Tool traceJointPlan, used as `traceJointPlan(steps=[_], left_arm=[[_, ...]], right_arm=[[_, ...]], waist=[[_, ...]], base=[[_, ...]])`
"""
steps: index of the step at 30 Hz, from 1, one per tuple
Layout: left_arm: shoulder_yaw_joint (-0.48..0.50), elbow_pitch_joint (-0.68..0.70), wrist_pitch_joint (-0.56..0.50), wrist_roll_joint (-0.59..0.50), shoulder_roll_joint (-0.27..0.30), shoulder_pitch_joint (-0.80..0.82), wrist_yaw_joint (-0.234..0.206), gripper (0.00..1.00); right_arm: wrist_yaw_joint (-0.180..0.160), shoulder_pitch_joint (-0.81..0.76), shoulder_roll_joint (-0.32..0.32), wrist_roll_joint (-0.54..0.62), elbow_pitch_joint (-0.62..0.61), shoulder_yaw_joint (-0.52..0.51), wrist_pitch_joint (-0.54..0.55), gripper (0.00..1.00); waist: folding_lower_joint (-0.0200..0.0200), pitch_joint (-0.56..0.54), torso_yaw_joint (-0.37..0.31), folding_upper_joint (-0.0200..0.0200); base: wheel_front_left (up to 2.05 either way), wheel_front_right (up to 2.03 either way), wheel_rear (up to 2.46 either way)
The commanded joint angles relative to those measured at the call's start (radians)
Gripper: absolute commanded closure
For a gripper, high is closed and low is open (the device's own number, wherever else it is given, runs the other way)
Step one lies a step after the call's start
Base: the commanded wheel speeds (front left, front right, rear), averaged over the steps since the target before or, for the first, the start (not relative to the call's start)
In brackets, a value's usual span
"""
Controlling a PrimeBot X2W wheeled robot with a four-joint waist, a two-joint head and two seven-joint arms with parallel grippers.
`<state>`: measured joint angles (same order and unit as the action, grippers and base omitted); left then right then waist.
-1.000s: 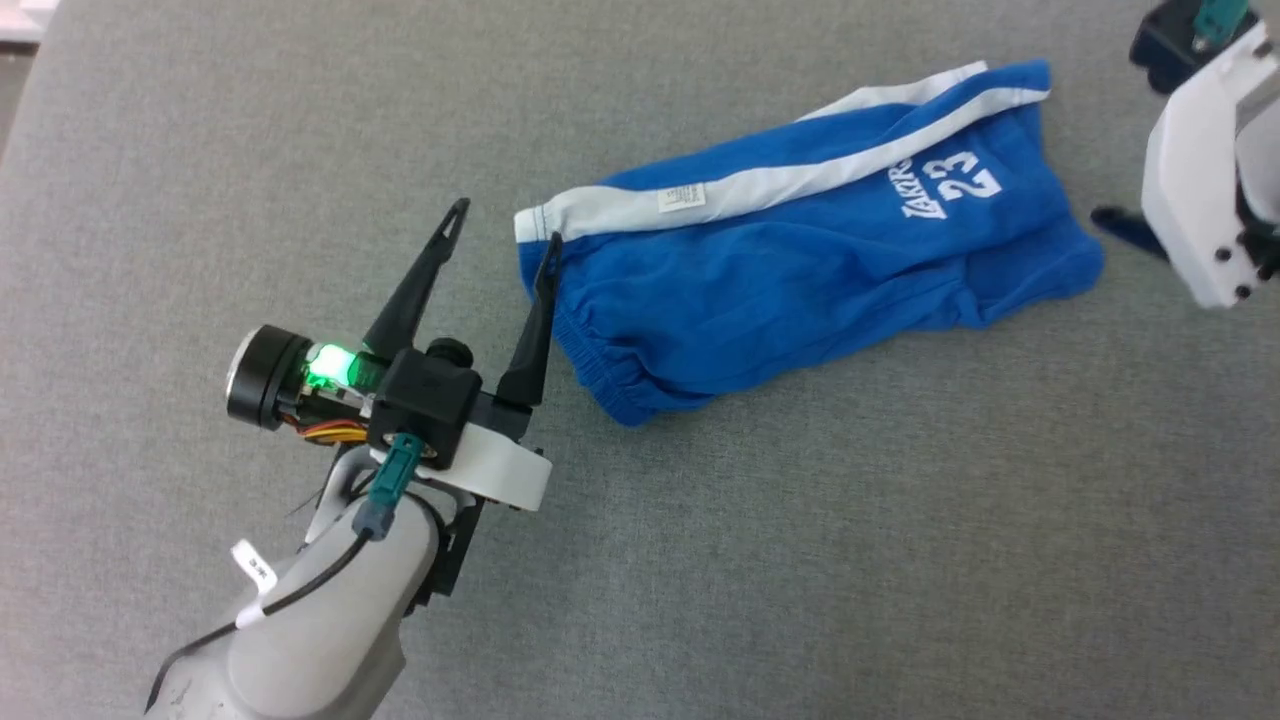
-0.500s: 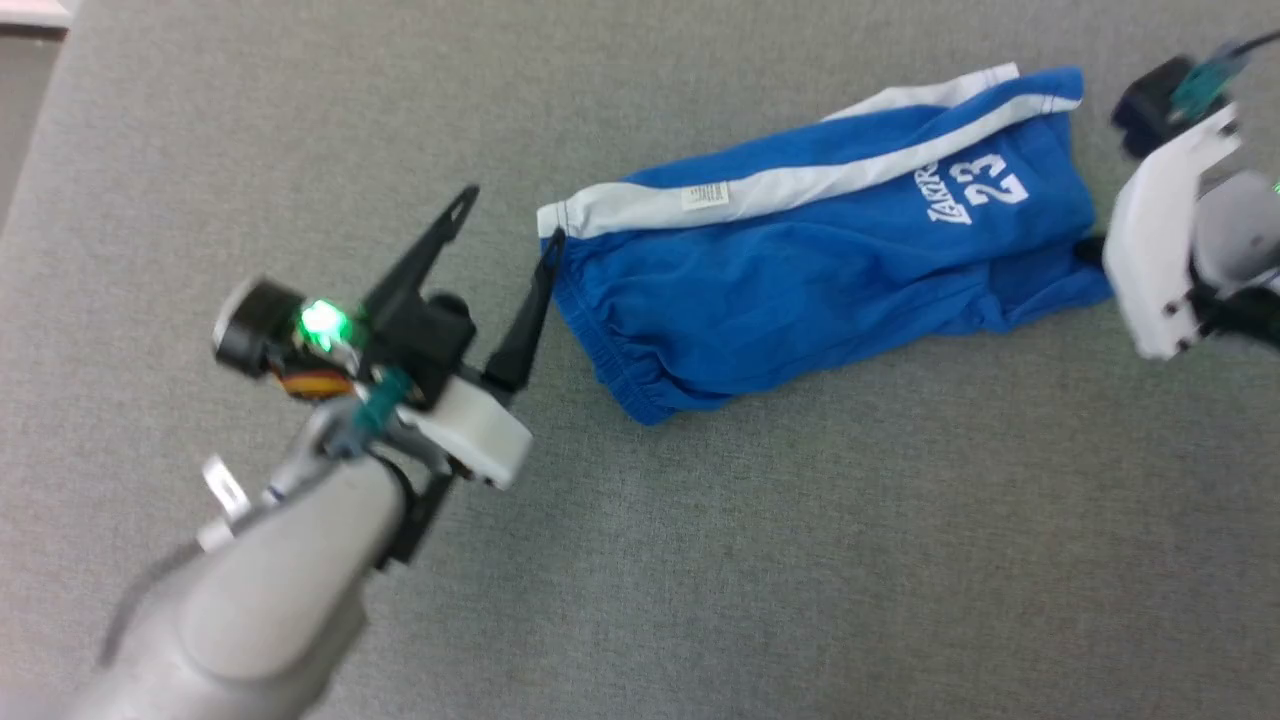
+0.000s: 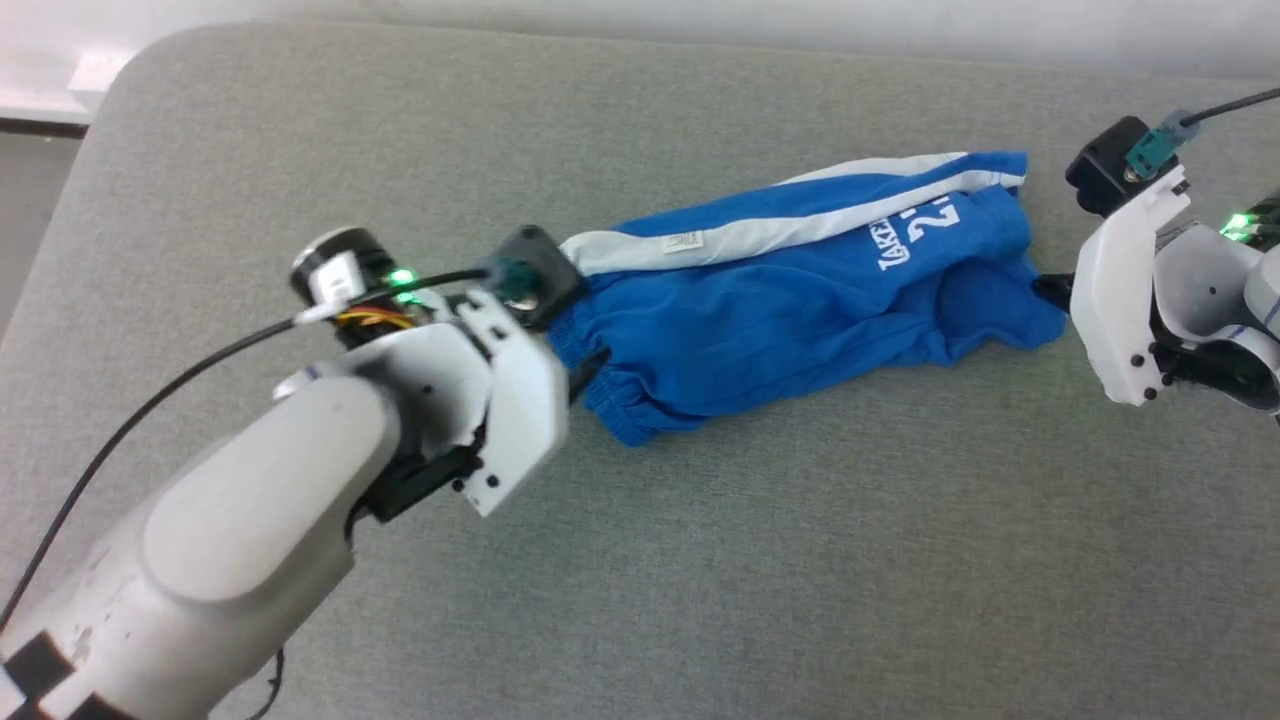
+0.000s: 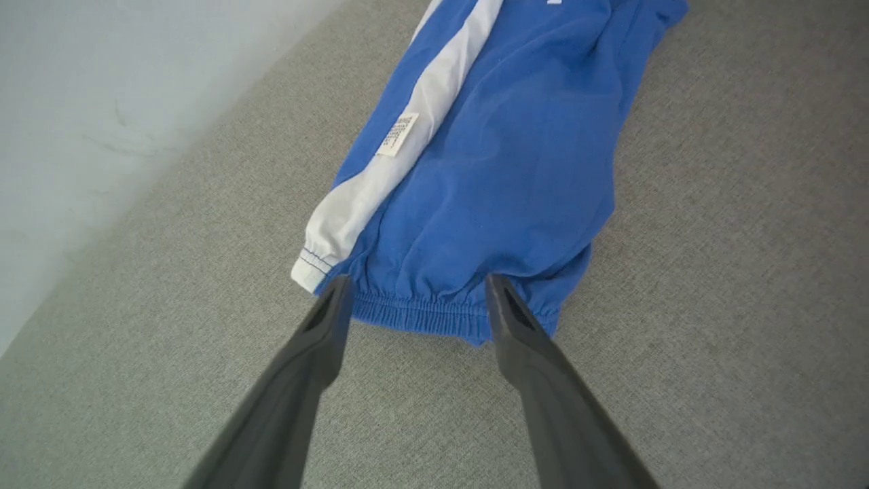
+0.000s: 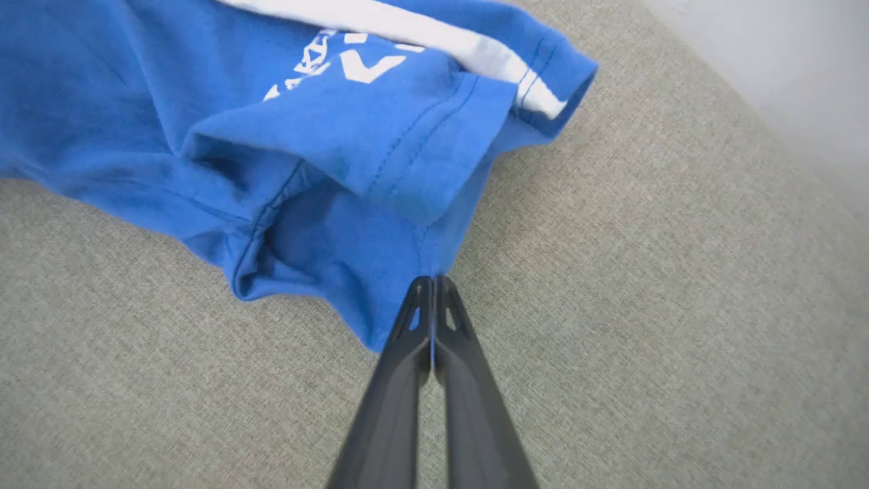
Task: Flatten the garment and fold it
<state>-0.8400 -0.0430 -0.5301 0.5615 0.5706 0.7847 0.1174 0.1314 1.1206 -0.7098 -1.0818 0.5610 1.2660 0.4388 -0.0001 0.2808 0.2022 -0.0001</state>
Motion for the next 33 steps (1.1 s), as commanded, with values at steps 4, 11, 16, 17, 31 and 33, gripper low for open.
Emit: traceJointPlan(steps=[4, 11, 16, 17, 31, 33], left_arm=[[-0.144, -0.024, -0.129, 0.071, -0.012, 0.103, 0.012, 0.0], [-0.387, -0.148, -0.176, 0.133, -0.037, 0.218, 0.013, 0.0], [-0.431, -0.268, -0.145, 0.139, -0.067, 0.229, 0.013, 0.0], [-0.435, -0.277, -0.145, 0.142, -0.069, 0.224, 0.013, 0.33], [-0.44, -0.211, 0.151, 0.139, 0.032, 0.154, 0.011, 1.0], [-0.44, -0.175, 0.178, 0.139, 0.052, 0.11, -0.004, 1.0]], right_arm=[[-0.001, -0.004, 0.001, 0.013, -0.01, 0.006, -0.01, 1.0], [-0.001, 0.021, 0.041, 0.031, -0.013, 0.011, -0.013, 1.0], [-0.001, 0.024, 0.065, 0.042, -0.018, 0.013, -0.019, 1.0], [-0.001, 0.022, 0.068, 0.042, -0.021, 0.013, -0.023, 1.0], [-0.001, -0.102, -0.027, 0.04, -0.132, 0.014, -0.21, 1.0], [-0.001, -0.149, -0.069, 0.035, -0.177, 0.014, -0.24, 1.0]], waist=[[0.0001, 0.023, -0.023, 0.0001], [0.0001, 0.063, -0.064, 0.0001], [0.0001, 0.076, -0.091, 0.0001], [0.0001, 0.075, -0.095, 0.0001], [0.0001, -0.069, -0.11, 0.0001], [0.0001, -0.094, -0.11, 0.0001]], base=[[0.0, 0.0, 0.0], [0.0, 0.0, 0.0], [0.0, 0.0, 0.0], [0.0, 0.0, 0.0], [0.0, 0.0, 0.0], [0.0, 0.0, 0.0]])
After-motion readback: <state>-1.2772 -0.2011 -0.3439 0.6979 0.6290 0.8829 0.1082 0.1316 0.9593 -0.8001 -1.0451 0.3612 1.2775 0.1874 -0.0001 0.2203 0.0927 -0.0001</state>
